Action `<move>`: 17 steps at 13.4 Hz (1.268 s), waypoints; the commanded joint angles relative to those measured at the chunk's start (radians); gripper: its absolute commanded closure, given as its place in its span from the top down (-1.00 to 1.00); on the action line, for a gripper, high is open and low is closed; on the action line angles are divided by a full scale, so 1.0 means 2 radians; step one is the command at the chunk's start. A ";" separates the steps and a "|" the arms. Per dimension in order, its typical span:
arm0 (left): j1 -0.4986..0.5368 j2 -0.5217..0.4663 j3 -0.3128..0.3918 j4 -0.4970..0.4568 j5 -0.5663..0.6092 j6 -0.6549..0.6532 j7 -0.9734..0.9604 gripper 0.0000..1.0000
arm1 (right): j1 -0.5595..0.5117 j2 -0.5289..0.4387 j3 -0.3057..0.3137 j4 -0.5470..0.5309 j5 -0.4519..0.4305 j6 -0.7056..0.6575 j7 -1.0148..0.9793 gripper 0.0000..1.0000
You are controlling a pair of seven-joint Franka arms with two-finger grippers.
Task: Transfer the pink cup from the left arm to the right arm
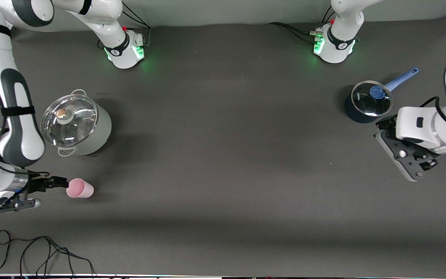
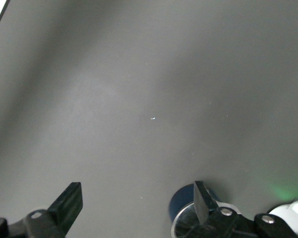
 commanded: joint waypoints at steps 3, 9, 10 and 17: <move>-0.008 -0.016 -0.005 -0.008 0.002 -0.042 -0.169 1.00 | 0.008 -0.090 0.000 0.017 -0.007 -0.127 0.047 0.99; -0.017 -0.014 -0.023 -0.010 0.001 -0.088 -0.308 1.00 | 0.057 -0.179 0.000 0.005 -0.005 -0.178 0.139 0.99; -0.017 -0.014 -0.023 -0.011 0.001 -0.088 -0.308 1.00 | 0.059 -0.193 0.000 -0.008 -0.004 -0.178 0.144 0.99; -0.044 -0.015 0.014 -0.007 0.009 -0.103 -0.298 1.00 | 0.058 -0.288 -0.002 -0.103 0.005 -0.168 0.154 0.99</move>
